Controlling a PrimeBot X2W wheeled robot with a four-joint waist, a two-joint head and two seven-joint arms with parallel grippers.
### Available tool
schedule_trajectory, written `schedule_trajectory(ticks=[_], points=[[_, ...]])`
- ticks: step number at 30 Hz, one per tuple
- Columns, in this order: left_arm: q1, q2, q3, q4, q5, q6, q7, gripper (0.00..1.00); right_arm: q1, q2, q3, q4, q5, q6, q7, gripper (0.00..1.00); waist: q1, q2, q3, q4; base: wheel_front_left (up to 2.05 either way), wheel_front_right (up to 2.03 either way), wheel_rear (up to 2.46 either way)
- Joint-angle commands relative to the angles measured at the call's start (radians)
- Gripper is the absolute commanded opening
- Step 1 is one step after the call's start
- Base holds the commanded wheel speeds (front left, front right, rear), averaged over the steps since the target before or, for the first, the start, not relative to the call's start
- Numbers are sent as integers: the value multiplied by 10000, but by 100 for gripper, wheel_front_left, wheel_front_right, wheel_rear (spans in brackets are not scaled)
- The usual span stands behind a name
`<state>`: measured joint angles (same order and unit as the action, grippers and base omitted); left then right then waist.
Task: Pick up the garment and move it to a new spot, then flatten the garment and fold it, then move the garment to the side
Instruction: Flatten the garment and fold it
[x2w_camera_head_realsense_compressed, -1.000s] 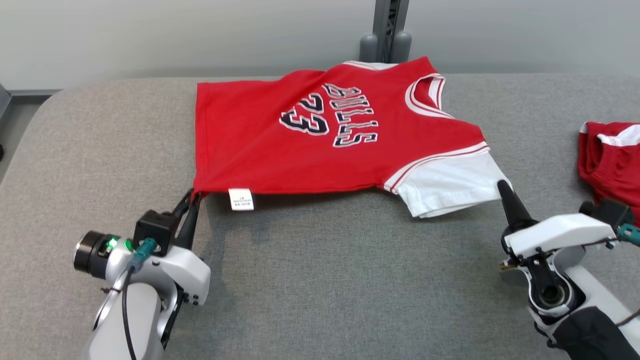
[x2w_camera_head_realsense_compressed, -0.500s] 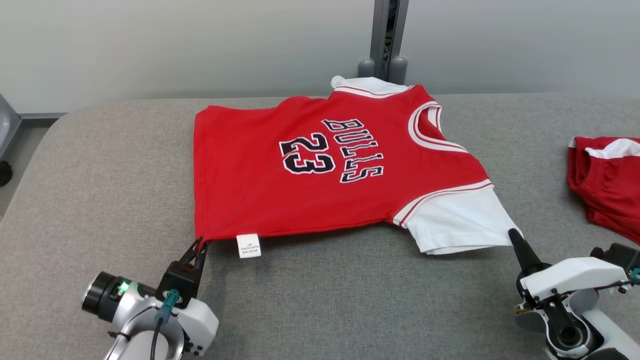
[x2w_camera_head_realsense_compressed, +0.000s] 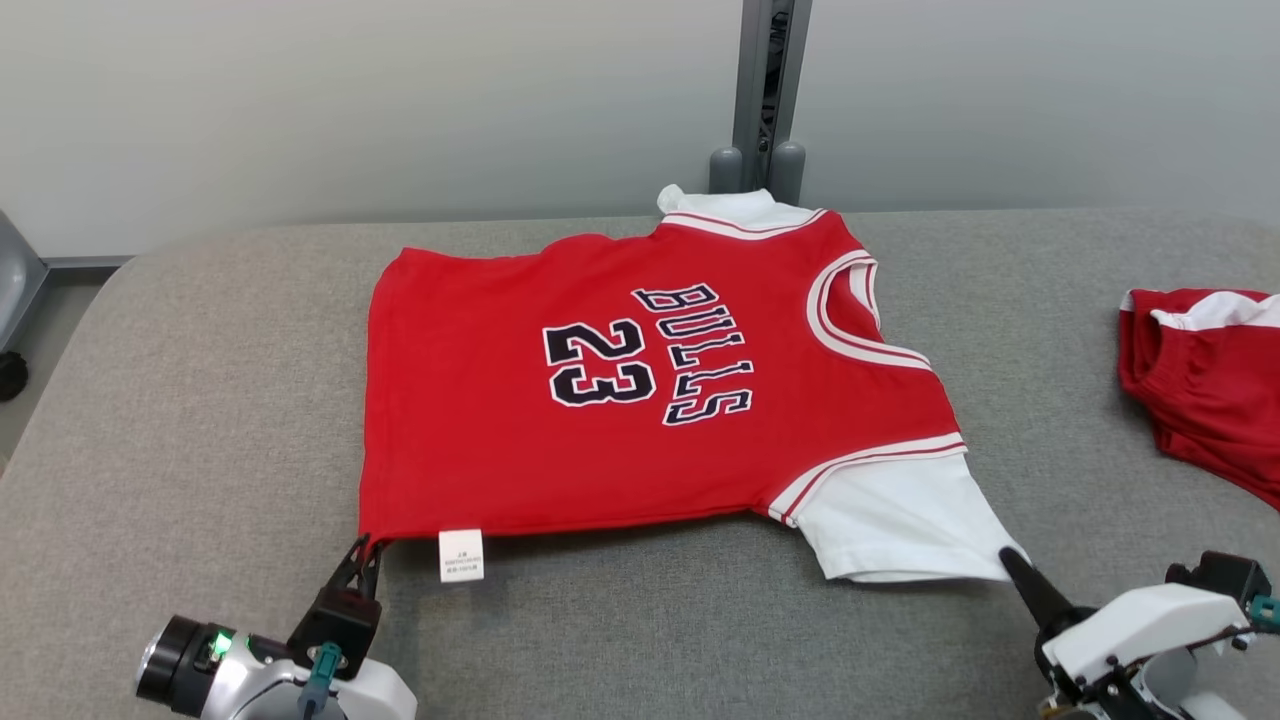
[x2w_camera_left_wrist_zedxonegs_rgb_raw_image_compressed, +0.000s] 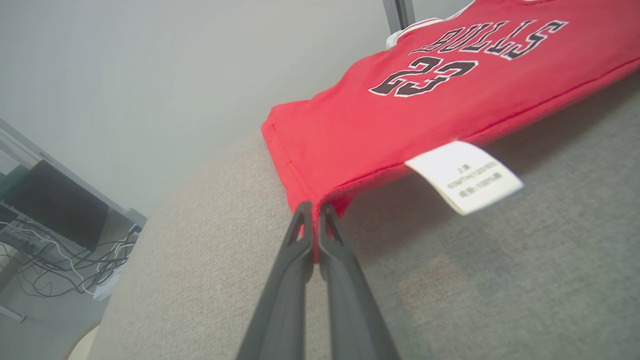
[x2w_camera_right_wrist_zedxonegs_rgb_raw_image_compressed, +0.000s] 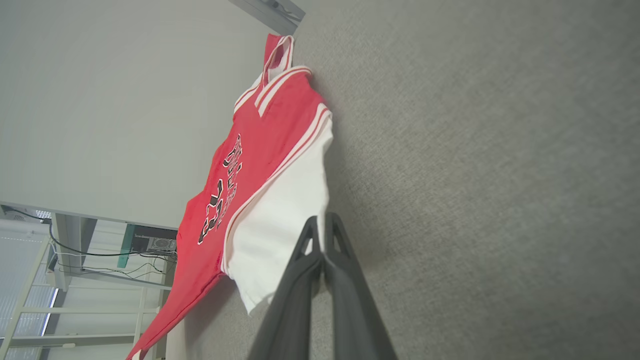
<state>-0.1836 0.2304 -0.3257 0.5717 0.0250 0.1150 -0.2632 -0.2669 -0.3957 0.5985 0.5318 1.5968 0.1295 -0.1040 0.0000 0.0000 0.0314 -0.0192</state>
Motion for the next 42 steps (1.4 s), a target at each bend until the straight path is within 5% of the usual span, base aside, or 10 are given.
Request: schedule_trajectory(ticks=[1,42], points=[[201,51,-10,-72,-101,106,-16,0,301,-178,111,-133,83,23,156,0,0,0,-80,-38,0,0,0],[2391,674,-678,-1160,-194,717,-16,0,2097,-2350,1232,-2804,1236,23,16,0,0,0,-371,199,0,0,0]])
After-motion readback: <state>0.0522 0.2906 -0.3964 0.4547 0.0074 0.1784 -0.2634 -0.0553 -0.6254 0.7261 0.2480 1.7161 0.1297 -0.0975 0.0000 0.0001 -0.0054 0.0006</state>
